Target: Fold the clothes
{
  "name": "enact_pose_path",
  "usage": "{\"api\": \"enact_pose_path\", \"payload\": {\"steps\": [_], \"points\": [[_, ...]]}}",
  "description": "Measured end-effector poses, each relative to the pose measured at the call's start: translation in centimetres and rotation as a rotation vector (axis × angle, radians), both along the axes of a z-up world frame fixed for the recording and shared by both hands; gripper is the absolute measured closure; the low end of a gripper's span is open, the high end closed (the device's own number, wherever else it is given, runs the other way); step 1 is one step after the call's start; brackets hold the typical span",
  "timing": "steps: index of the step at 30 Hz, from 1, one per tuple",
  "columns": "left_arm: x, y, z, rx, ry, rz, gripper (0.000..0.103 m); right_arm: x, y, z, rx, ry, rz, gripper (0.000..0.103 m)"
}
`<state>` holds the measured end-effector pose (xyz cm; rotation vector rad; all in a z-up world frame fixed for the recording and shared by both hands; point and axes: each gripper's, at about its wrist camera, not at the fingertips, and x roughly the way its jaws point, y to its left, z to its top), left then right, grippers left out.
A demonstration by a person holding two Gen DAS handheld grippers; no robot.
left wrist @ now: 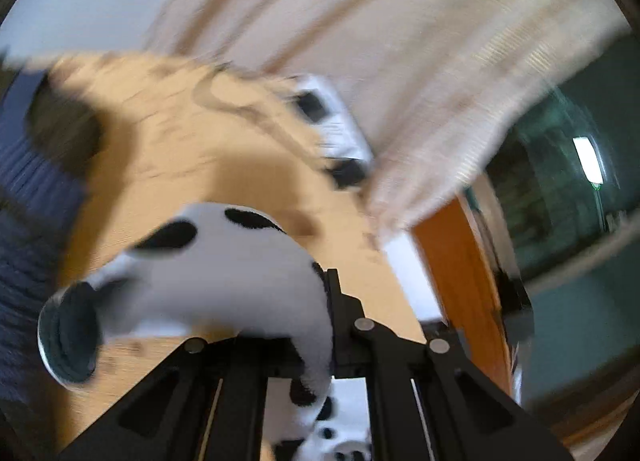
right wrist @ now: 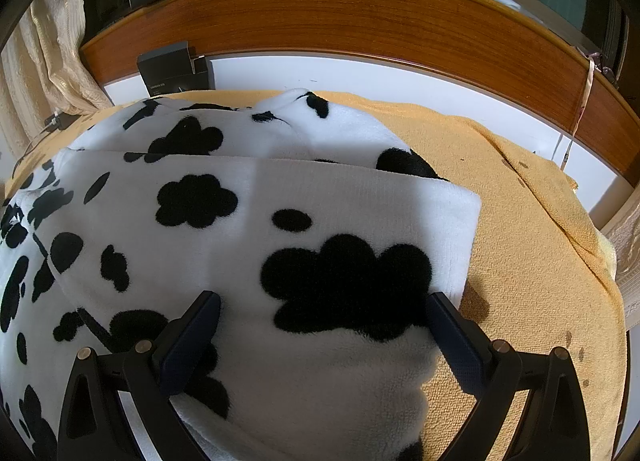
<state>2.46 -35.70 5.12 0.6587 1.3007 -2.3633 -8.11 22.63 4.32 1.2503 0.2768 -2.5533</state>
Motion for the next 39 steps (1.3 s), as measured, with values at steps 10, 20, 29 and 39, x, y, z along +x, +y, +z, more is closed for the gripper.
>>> {"api": "enact_pose_path", "payload": {"steps": [10, 20, 29, 39], "points": [[-6.1, 23.5, -0.8, -0.517, -0.074, -0.712, 0.095, -0.2, 0.1, 0.0, -0.016, -0.007, 0.003, 0.001], [-9.4, 41.2, -3.0, -0.897, -0.148, -1.281, 0.065, -0.4, 0.1, 0.1, -0.012, -0.018, 0.03, 0.001], [-3.2, 42.6, -2.5, -1.017, -0.004, -1.382, 0.023, -0.5, 0.3, 0.2, -0.034, -0.032, 0.052, 0.001], [-3.9, 30.4, -0.4, -0.724, -0.006, -1.001, 0.021, 1.2, 1.8, 5.1, -0.285, 0.038, 0.0, 0.001]]}}
